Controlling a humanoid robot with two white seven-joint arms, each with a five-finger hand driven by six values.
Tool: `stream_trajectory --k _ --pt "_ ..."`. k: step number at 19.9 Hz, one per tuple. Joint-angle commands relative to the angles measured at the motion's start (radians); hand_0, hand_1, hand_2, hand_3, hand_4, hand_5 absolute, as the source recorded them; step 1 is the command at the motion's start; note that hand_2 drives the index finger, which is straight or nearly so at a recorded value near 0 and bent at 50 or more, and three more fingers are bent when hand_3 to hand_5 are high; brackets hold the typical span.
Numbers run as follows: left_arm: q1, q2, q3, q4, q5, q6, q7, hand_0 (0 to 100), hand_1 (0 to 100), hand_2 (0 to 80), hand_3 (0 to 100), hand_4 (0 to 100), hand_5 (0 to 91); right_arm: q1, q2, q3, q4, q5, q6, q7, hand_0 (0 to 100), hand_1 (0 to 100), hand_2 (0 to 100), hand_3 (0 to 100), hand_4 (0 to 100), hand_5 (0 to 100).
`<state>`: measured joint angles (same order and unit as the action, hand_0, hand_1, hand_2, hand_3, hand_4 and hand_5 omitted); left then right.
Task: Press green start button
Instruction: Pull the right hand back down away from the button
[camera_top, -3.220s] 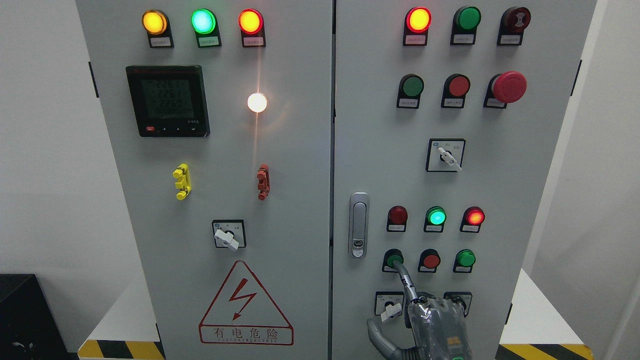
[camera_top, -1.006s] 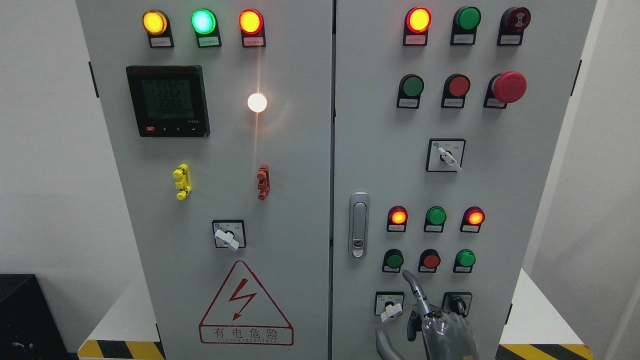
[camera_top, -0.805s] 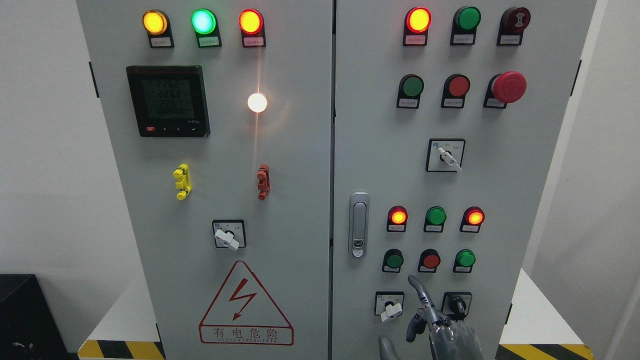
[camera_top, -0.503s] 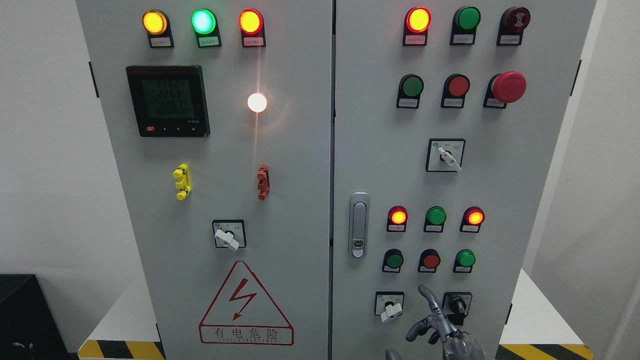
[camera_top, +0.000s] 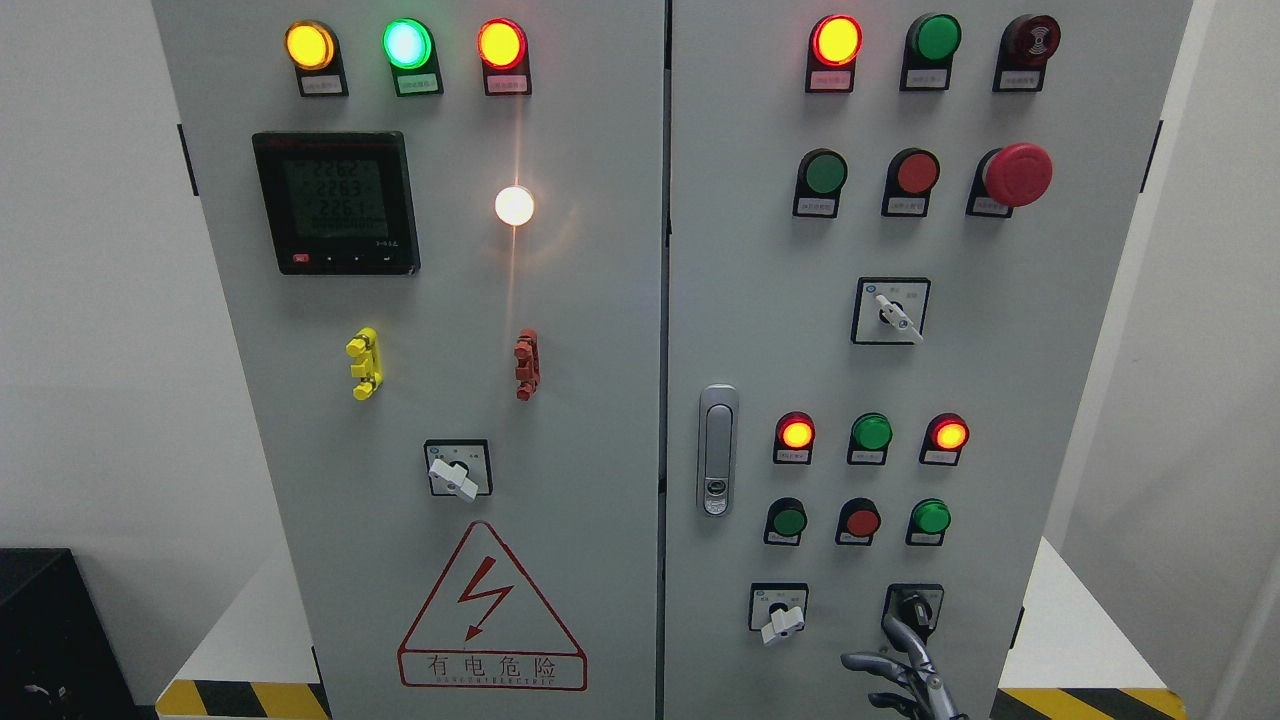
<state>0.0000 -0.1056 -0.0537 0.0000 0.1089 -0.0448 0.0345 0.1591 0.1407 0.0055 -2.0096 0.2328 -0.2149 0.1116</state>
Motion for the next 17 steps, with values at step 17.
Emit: stream_trajectory --k 17 --pt "-0.023 0.0 0.0 -0.028 0.0 0.0 0.001 12 56 0.0 0 0 0.0 -0.029 0.005 -0.052 -0.083 -0.205 0.103 0.077 0 6 0 0 0 0"
